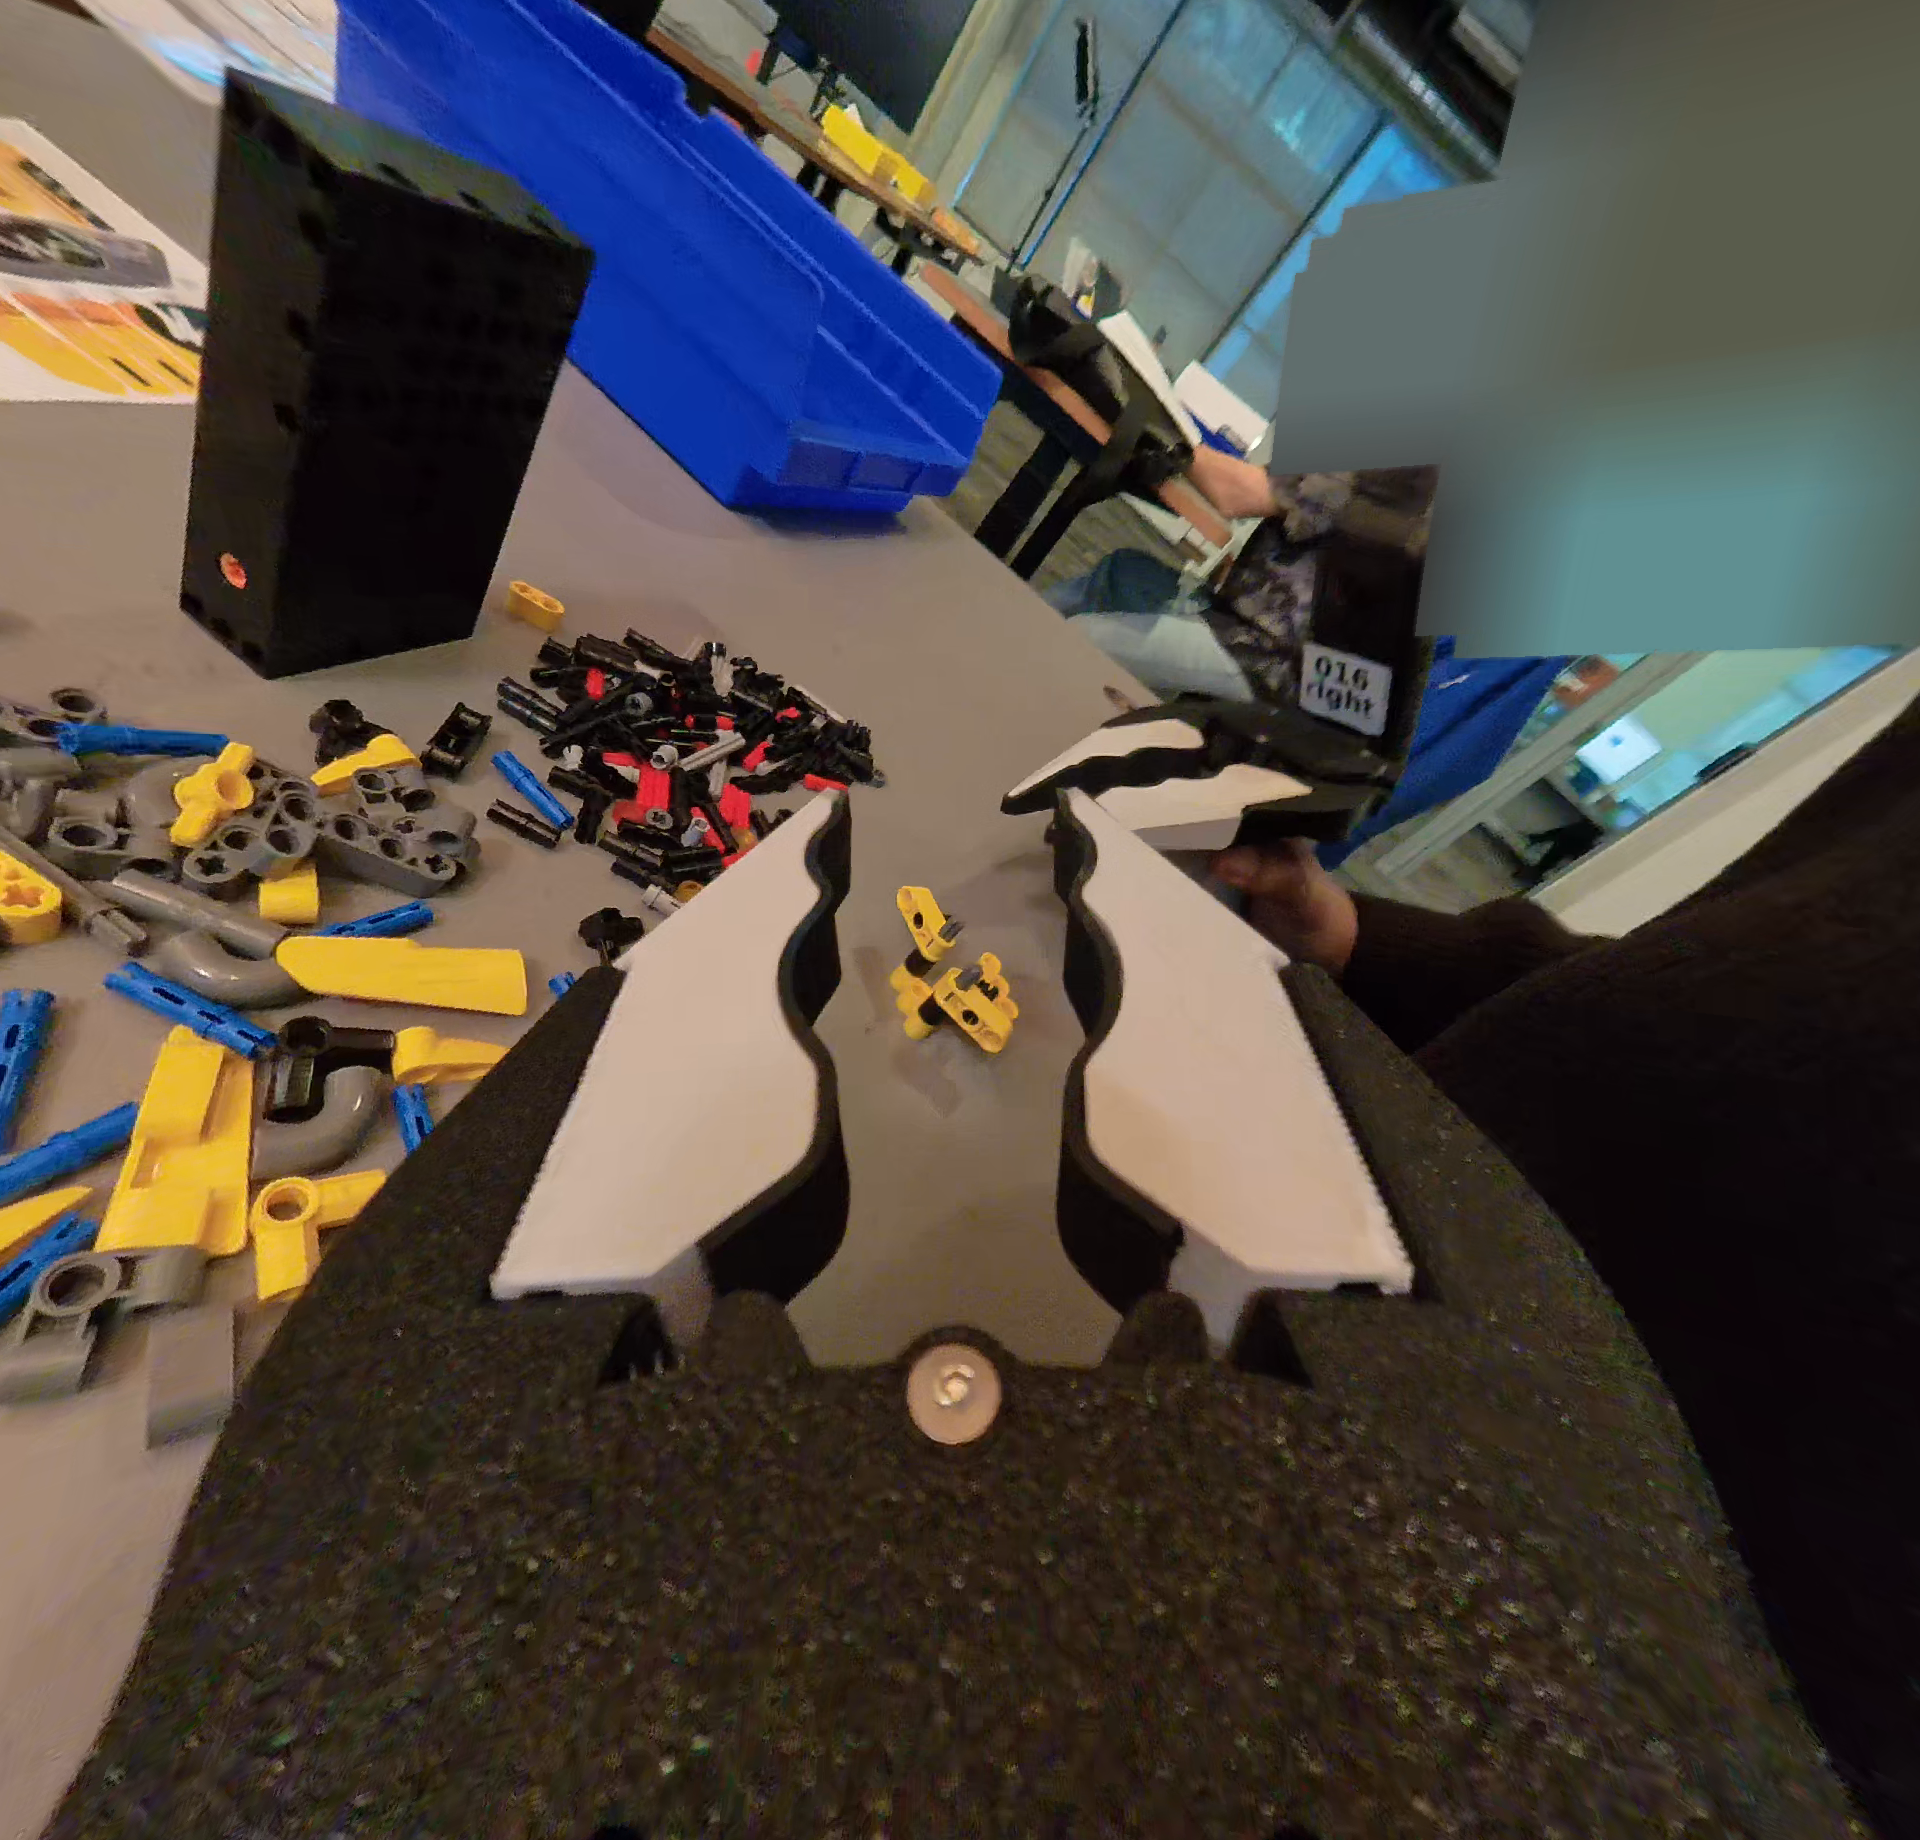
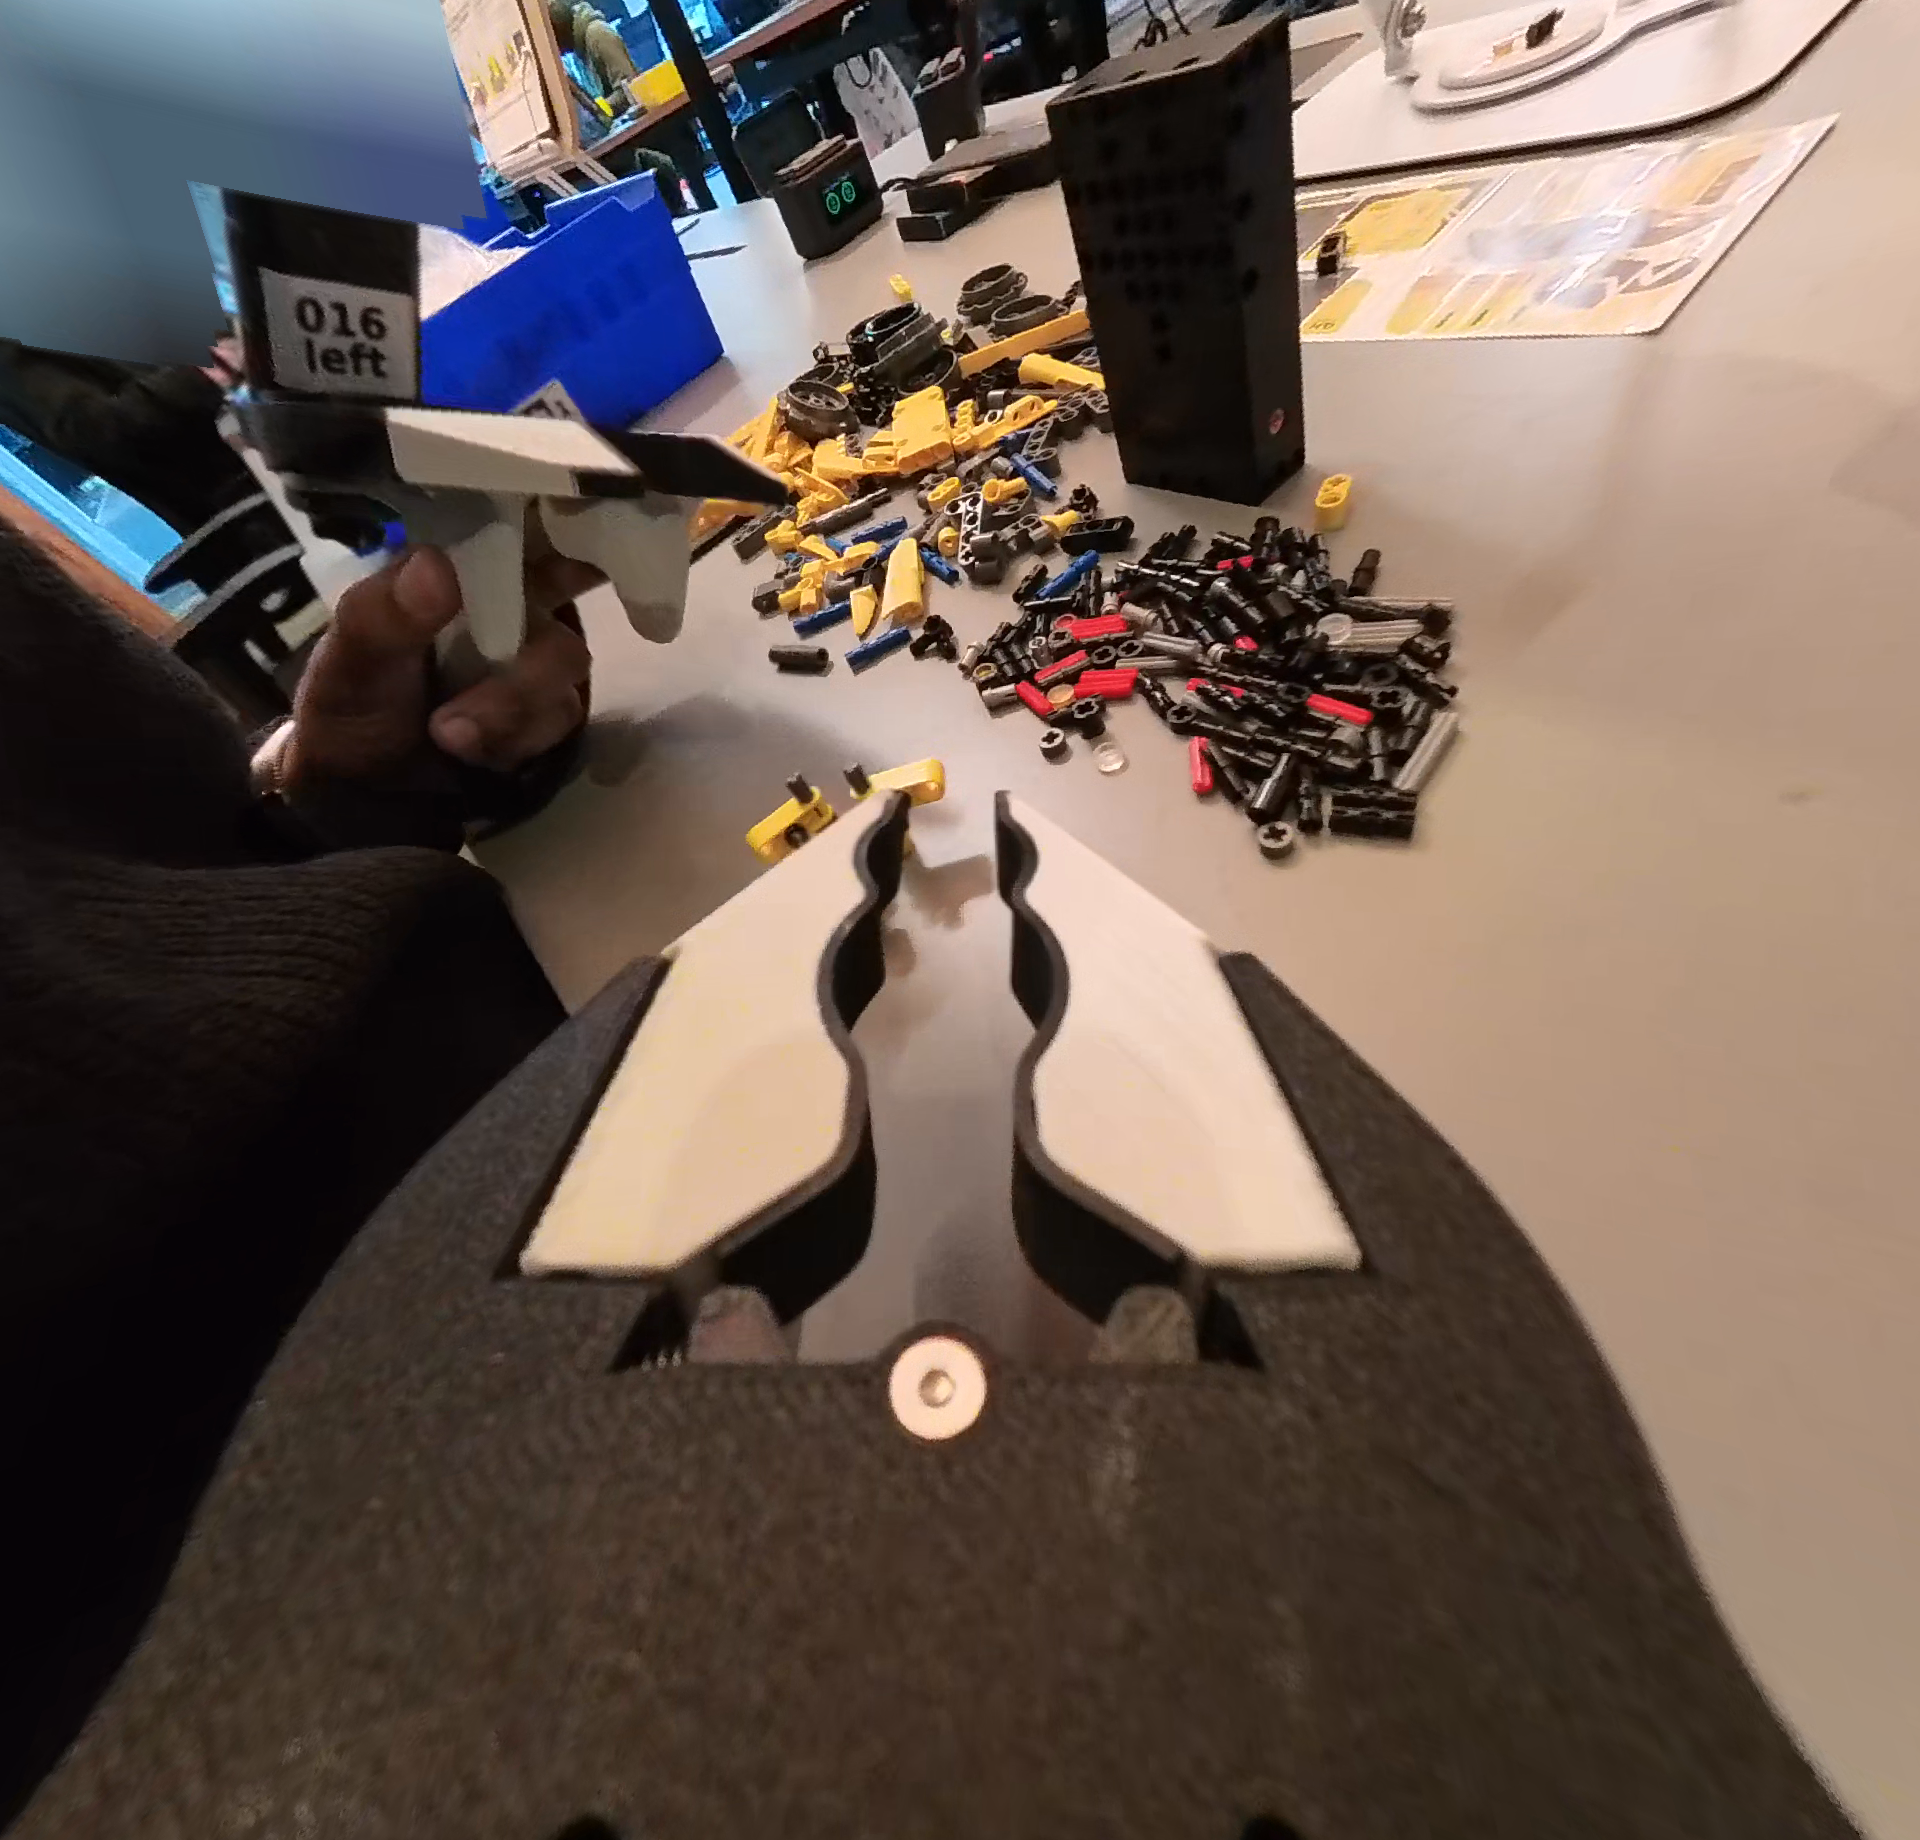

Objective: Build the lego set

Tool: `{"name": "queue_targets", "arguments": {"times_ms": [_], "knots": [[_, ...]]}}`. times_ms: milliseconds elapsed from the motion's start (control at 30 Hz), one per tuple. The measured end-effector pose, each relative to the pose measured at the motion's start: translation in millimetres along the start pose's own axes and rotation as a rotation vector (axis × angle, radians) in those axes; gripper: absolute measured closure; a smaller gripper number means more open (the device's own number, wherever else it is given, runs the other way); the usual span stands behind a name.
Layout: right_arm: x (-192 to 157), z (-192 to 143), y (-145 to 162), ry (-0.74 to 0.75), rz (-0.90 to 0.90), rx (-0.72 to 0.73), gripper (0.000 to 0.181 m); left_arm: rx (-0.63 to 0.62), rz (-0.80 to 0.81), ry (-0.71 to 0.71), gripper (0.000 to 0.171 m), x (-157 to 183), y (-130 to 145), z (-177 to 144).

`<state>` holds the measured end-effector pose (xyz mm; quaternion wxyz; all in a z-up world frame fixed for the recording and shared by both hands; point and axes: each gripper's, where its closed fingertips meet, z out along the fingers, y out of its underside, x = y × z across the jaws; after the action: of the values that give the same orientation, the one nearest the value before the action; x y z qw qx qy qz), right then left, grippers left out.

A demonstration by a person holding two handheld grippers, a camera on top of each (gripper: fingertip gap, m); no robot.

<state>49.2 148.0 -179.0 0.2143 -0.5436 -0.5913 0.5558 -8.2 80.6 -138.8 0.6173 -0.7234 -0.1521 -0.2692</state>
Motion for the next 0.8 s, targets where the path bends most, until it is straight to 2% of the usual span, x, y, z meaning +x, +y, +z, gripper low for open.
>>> {"name": "queue_targets", "arguments": {"times_ms": [167, 367, 567, 800], "knots": [[5.1, 0.9, 0.3, 0.029, 0.024, -0.004, 0.165, 0.040, -0.092, 0.045, 0.133, -4.3, -5.7, -2.6], [10.6, 1.0, 0.6, 0.056, 0.052, -0.005, 0.167, -0.032, -0.053, 0.077, 0.133, 5.2, 3.9, 5.1], [12.9, 1.3, 1.2, 0.068, 0.064, -0.010, 0.169, -0.028, -0.123, 0.104, 0.133, 1.3, 2.7, 4.8], [14.2, 0.9, 0.7, 0.077, 0.066, -0.004, 0.170, -0.025, -0.124, 0.107, 0.133, 1.7, 2.4, 4.4]]}}
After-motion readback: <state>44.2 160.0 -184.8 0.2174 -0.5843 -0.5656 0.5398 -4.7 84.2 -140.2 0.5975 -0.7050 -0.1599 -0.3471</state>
